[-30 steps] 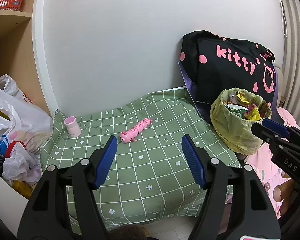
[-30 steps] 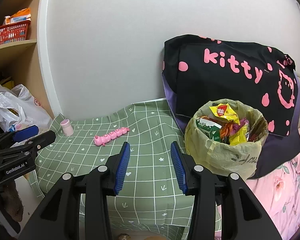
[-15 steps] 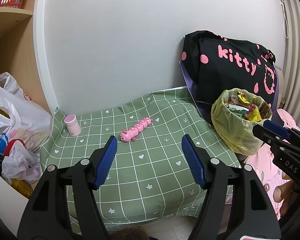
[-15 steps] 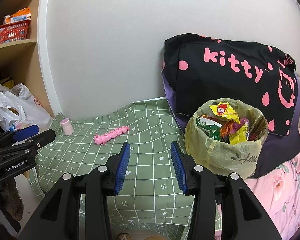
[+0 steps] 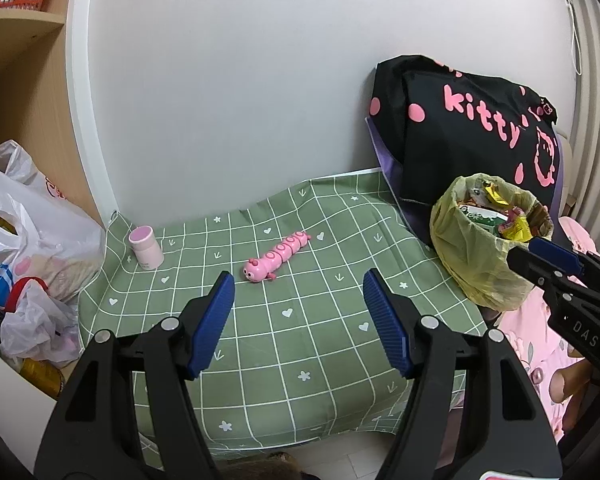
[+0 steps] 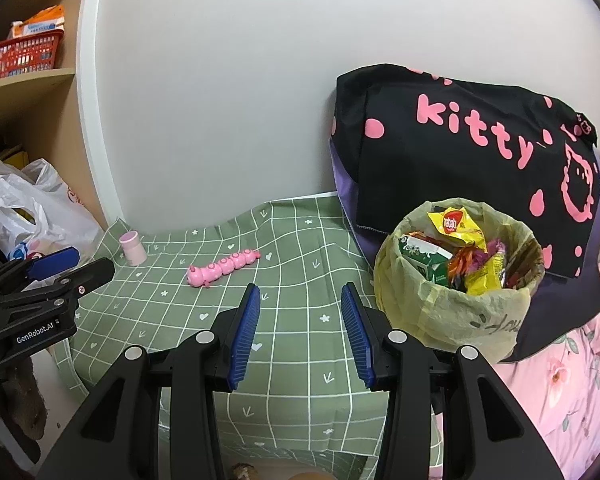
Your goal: Collect trash
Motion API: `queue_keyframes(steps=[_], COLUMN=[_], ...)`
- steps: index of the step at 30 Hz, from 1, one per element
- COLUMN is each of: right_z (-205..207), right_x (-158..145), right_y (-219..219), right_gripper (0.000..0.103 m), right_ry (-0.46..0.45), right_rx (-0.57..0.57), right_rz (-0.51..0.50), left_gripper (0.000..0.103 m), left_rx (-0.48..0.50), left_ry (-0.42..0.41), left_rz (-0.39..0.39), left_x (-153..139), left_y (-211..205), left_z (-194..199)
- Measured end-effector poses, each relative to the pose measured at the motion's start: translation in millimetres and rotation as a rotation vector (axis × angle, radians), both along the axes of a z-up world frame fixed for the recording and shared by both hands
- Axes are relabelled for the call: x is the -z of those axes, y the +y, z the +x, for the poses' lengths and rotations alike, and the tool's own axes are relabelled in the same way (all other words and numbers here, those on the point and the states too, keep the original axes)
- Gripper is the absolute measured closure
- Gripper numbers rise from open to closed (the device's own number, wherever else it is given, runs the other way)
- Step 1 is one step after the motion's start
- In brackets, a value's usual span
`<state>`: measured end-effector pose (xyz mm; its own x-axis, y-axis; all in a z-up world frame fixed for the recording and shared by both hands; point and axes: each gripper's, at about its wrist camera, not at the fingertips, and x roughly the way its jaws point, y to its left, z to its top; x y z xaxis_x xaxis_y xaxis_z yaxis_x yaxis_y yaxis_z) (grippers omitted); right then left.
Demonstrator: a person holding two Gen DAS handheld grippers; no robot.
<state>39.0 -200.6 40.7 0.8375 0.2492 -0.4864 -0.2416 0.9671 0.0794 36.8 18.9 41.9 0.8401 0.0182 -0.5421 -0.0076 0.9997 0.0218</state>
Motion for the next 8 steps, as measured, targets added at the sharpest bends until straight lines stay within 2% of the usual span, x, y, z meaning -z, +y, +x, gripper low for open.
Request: queue_keyframes(steps=[1, 3, 6, 8], right_z=[6, 18, 44, 66], right_x=[1, 4, 17, 33], right_y=[1, 4, 22, 43], right_gripper=[0.062, 0.054, 0.054, 0.054], right_ry=[0.003, 0.015, 0.054, 0.101], right_rx=[-0.002, -0.014, -0.085, -0.141], right_rz=[0.009, 0.026, 0.026, -0.026], left_gripper=[0.04, 0.04, 0.04, 0.038], left_rx=[0.001, -0.002, -0.041, -0.117], left_ry=[0.01, 0.049, 0.157, 0.223], left_rz=[-0.001, -0.011, -0.09, -0.156], left_x=[2, 11, 40, 67], left_y=[1, 9, 42, 80], left_z=[4, 18, 55, 86])
